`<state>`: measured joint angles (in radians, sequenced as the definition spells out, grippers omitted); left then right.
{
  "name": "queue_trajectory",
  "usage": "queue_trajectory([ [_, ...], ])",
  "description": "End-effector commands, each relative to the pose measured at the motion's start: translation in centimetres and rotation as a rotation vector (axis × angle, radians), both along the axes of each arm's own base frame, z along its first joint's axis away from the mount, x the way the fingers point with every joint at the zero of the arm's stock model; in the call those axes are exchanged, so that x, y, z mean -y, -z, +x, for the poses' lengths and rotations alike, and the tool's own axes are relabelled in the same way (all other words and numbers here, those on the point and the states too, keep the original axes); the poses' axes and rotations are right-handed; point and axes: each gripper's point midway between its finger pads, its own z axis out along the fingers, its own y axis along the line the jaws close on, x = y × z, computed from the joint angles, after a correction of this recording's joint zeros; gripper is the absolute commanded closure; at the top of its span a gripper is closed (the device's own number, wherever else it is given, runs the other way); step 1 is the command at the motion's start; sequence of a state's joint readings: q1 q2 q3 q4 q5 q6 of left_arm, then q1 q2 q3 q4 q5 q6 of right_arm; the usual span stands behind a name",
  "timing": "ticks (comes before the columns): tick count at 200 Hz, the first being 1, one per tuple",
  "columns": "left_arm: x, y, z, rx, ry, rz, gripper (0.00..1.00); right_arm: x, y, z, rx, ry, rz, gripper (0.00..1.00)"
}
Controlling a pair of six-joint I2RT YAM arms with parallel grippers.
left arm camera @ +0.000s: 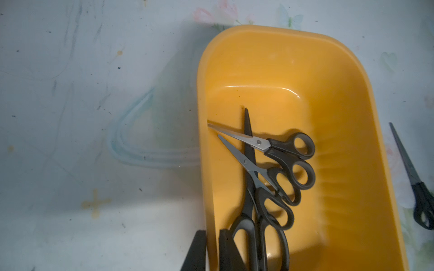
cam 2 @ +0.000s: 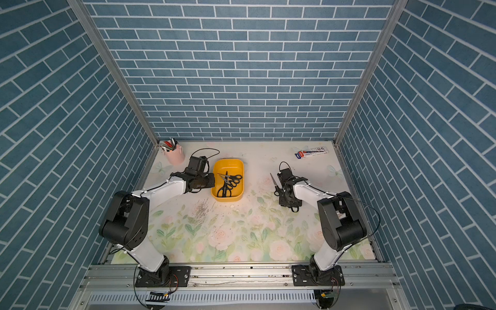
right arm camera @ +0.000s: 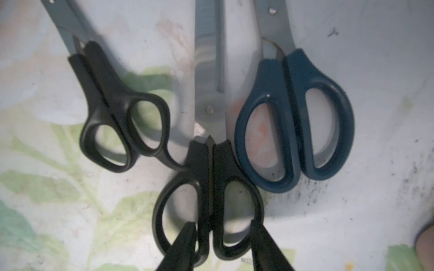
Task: Put the scissors into the storage box
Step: Move the storage box to the center of the board, then pick up the scissors from the center of the board.
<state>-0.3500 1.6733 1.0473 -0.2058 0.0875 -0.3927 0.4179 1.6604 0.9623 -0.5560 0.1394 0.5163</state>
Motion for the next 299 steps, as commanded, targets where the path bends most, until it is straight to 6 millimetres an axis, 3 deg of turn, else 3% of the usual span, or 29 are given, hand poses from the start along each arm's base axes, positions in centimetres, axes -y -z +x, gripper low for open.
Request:
queue_trajectory([
  [1, 0.6, 0.0, -1.4, -0.028, -0.016, -0.03, 0.83, 0.0, -1.7, 0.2, 0.013, 0.0, -0.007, 0.57],
  [24, 0.8, 0.2, -1.5, -0.023, -0.012, -0.022, 0.82, -0.4, -2.3, 0.7, 0.035, -0.003, 0.015, 0.57],
  [88, 0.7, 0.4, -0.7, -0.01, -0.008, 0.017, 0.79, -0.7, 0.2, 1.3, 0.007, 0.006, 0.005, 0.58],
  [162, 0.9, 1.0, 0.0, -0.009, 0.003, 0.032, 0.71, -0.3, 2.5, 0.7, -0.033, 0.008, -0.021, 0.7],
  [183, 0.9, -0.2, 0.0, 0.011, -0.008, 0.015, 0.67, -0.1, 2.7, 0.4, -0.041, 0.007, -0.026, 0.75],
  [217, 1.0, -3.2, 0.1, 0.052, -0.012, -0.006, 0.49, -0.2, 2.6, 0.5, -0.04, 0.004, -0.021, 0.79],
  [270, 1.6, -6.6, 0.5, 0.102, -0.006, -0.054, 0.37, 0.2, 2.7, -0.2, -0.052, 0.005, -0.037, 0.87],
  [299, 1.7, -7.7, 0.4, 0.12, -0.004, -0.073, 0.3, 0.2, 1.9, -0.1, -0.034, 0.005, -0.027, 1.0],
])
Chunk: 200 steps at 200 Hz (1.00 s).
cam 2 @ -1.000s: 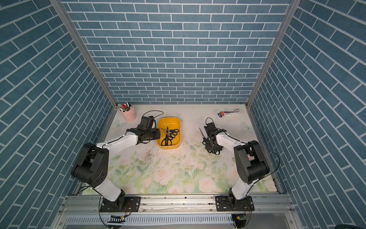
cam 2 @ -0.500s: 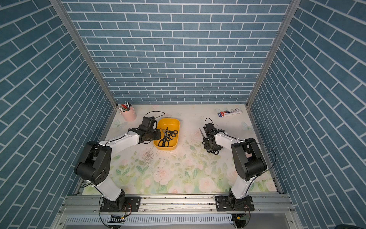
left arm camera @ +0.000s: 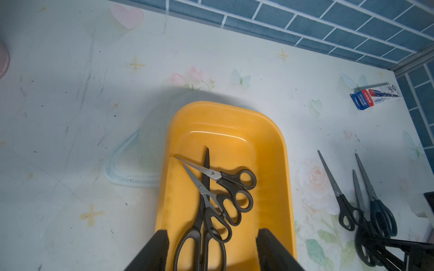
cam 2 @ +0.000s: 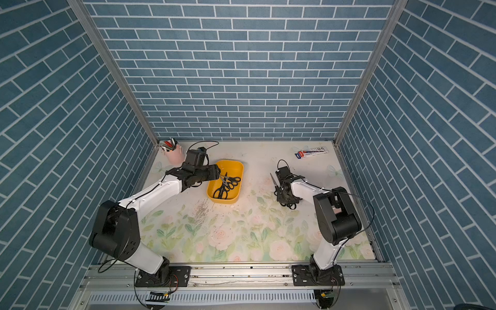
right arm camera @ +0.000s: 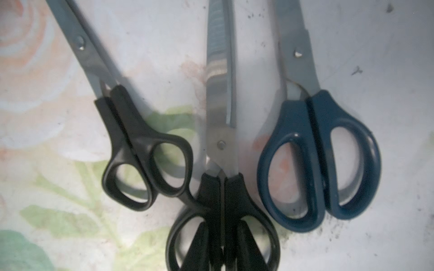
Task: Put the scissors into the storage box
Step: Pick up the scissors from the center of the board, then place the scissors in the storage box.
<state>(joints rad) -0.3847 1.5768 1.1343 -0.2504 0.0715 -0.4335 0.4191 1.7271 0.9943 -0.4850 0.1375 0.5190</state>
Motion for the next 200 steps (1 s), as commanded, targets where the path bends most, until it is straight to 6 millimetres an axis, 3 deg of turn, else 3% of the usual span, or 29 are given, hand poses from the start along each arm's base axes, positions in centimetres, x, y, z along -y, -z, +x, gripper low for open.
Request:
queue_trajectory([
  [1, 0.1, -0.9, -0.3, -0.002, 0.003, -0.009, 0.29, 1.1, 1.0, -2.0, -0.065, 0.004, -0.043, 1.0],
  [43, 0.2, -3.7, -0.6, 0.092, 0.03, -0.035, 0.25, 0.8, -2.9, -0.8, 0.018, -0.006, -0.024, 1.0],
  [65, 0.1, -4.1, -0.9, 0.113, 0.036, -0.036, 0.23, 0.0, -5.6, 0.2, 0.075, -0.034, -0.017, 1.0],
  [87, 0.4, -3.9, -1.2, 0.101, 0.057, -0.045, 0.22, -2.1, -9.0, 1.6, 0.171, -0.109, -0.022, 1.0],
  [117, -0.4, -2.9, -1.5, 0.08, 0.037, -0.055, 0.22, -7.8, -13.0, 2.6, 0.282, -0.259, 0.047, 1.0],
  [143, -1.6, -2.5, -1.7, 0.085, 0.008, -0.065, 0.21, -13.5, -15.0, 3.1, 0.316, -0.362, 0.192, 1.0],
  [182, -5.1, -0.8, -2.6, 0.062, -0.066, 0.013, 0.21, -21.8, -15.2, 3.3, 0.284, -0.484, 0.404, 1.0],
  [200, -6.4, -0.1, -3.3, 0.047, -0.091, 0.034, 0.21, -24.9, -14.2, 3.1, 0.241, -0.502, 0.445, 1.0],
])
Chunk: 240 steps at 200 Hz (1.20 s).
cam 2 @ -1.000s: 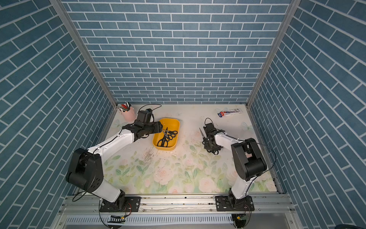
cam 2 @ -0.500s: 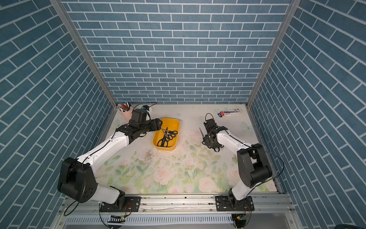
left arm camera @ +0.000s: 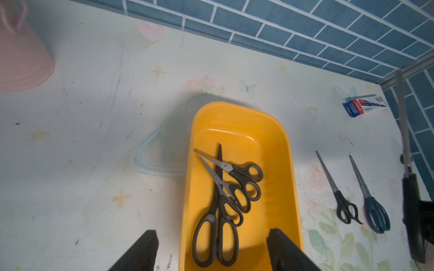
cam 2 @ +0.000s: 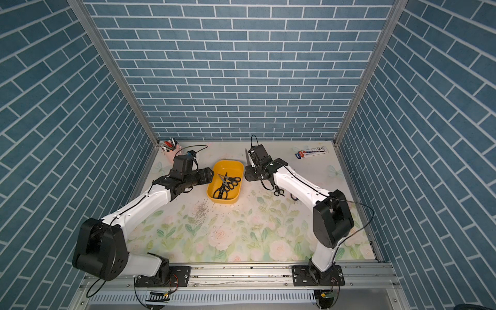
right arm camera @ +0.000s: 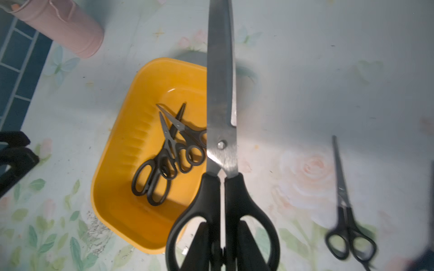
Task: Put the scissors into the storage box
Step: Place the scissors in the storage box.
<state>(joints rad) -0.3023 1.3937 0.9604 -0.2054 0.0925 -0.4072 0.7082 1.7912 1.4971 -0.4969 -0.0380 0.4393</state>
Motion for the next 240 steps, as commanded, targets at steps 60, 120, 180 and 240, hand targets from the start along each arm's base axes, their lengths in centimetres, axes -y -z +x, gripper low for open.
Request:
queue_trajectory([
  [60, -3.7, 1.7, -1.9, -0.02, -0.084, 0.09, 0.2, -10.1, 4.4, -1.9, -0.169, -0.08, 0.103, 1.0],
  [120, -3.3, 2.3, -1.4, -0.028, -0.078, 0.079, 0.2, -10.4, 7.0, -1.6, -0.156, 0.017, 0.027, 1.0],
  [180, -3.4, 2.4, -1.4, -0.031, -0.079, 0.086, 0.2, -11.3, 8.2, -1.5, -0.183, 0.0, 0.028, 0.72],
  [240, -3.5, 1.9, -1.4, -0.022, -0.08, 0.091, 0.2, -11.9, 5.6, -1.0, -0.13, -0.036, 0.059, 0.42],
])
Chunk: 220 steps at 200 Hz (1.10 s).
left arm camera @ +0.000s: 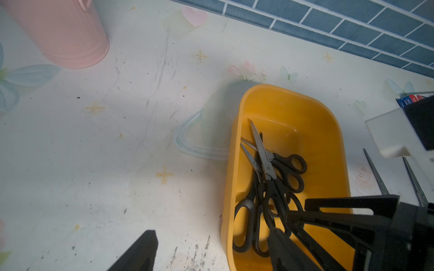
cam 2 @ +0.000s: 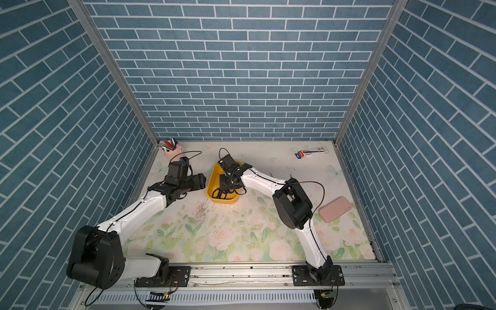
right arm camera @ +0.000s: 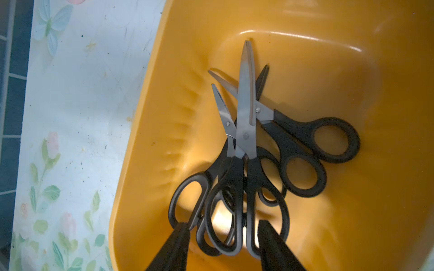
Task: Put the scissors into the storage box
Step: Place the scissors in the storage box, then pick up the scissors from the center of the board.
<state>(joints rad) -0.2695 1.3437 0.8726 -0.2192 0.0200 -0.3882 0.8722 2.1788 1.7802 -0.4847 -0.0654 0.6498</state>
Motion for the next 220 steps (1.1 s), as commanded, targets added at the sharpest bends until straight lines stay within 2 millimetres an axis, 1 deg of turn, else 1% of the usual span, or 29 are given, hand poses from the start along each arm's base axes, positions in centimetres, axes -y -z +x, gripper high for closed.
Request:
queue_trajectory([
  [1, -0.4, -0.2, 0.1, 0.008, -0.007, 0.017, 0.2, -0.5, -2.5, 0.4, 0.049, -0.024, 0.031, 0.42],
  [16, -0.4, -1.1, 0.2, 0.032, -0.004, 0.014, 0.2, 0.0, -5.1, 0.7, 0.11, -0.032, 0.045, 0.4],
  [21, -0.2, -1.6, 0.3, 0.05, 0.007, 0.006, 0.21, 0.4, -6.0, 1.0, 0.141, -0.033, 0.042, 0.39],
  [30, 0.4, -3.0, 0.2, 0.102, 0.039, -0.024, 0.21, 1.7, -8.5, 1.4, 0.217, -0.025, 0.035, 0.38],
  [37, 1.2, -4.4, 0.1, 0.155, 0.077, -0.057, 0.2, 3.3, -9.9, 1.8, 0.278, -0.005, 0.004, 0.36],
  [46, 2.1, -6.4, -0.3, 0.233, 0.131, -0.101, 0.19, 5.8, -11.6, 2.4, 0.356, 0.01, -0.048, 0.31],
  [53, 2.9, -8.0, -0.7, 0.294, 0.175, -0.135, 0.17, 8.5, -12.4, 3.0, 0.402, 0.046, -0.107, 0.24],
  [60, 3.8, -9.3, -1.1, 0.344, 0.218, -0.166, 0.15, 11.5, -12.7, 3.4, 0.429, 0.083, -0.167, 0.18],
  [61, 3.9, -9.5, -1.1, 0.351, 0.224, -0.169, 0.15, 11.9, -12.5, 3.5, 0.427, 0.086, -0.178, 0.18],
  [64, 4.3, -9.9, -1.4, 0.37, 0.247, -0.181, 0.14, 13.2, -12.7, 3.7, 0.437, 0.094, -0.19, 0.17],
  [70, 5.4, -10.9, -1.8, 0.404, 0.3, -0.204, 0.13, 15.7, -11.8, 4.0, 0.421, 0.107, -0.219, 0.18],
  [75, 6.5, -11.4, -2.1, 0.423, 0.348, -0.215, 0.13, 18.2, -11.3, 4.3, 0.398, 0.141, -0.233, 0.17],
  [84, 8.7, -12.2, -2.8, 0.445, 0.438, -0.213, 0.13, 22.3, -9.3, 4.3, 0.32, 0.187, -0.254, 0.18],
  [92, 11.3, -12.4, -3.6, 0.447, 0.535, -0.197, 0.13, 25.8, -7.5, 4.2, 0.243, 0.231, -0.274, 0.21],
  [97, 13.0, -12.5, -4.2, 0.446, 0.598, -0.182, 0.13, 27.8, -6.3, 3.8, 0.192, 0.261, -0.297, 0.23],
  [109, 17.0, -12.3, -6.1, 0.437, 0.75, -0.152, 0.12, 31.8, -4.1, 2.5, 0.095, 0.322, -0.356, 0.29],
  [122, 20.5, -11.7, -8.1, 0.415, 0.895, -0.173, 0.12, 34.5, -2.5, 1.0, 0.026, 0.361, -0.407, 0.33],
  [136, 23.0, -11.1, -9.6, 0.397, 0.987, -0.228, 0.12, 36.4, -1.3, -0.2, -0.011, 0.398, -0.426, 0.34],
  [157, 25.3, -9.8, -10.5, 0.375, 1.039, -0.266, 0.11, 37.7, 0.3, -1.1, -0.059, 0.424, -0.421, 0.36],
  [167, 26.2, -8.9, -10.5, 0.341, 1.054, -0.263, 0.11, 37.8, 0.8, -1.1, -0.07, 0.421, -0.421, 0.37],
  [178, 27.1, -7.8, -10.4, 0.302, 1.073, -0.255, 0.1, 37.5, 1.3, -0.9, -0.07, 0.401, -0.41, 0.38],
  [190, 27.9, -7.1, -10.4, 0.279, 1.086, -0.238, 0.07, 37.0, 2.1, -0.6, -0.083, 0.379, -0.398, 0.4],
  [203, 28.3, -6.3, -10.2, 0.268, 1.082, -0.221, 0.04, 36.8, 2.9, -0.3, -0.092, 0.367, -0.396, 0.42],
  [220, 28.4, -5.3, -9.4, 0.243, 1.054, -0.194, 0.03, 37.1, 3.7, 0.1, -0.089, 0.372, -0.419, 0.43],
])
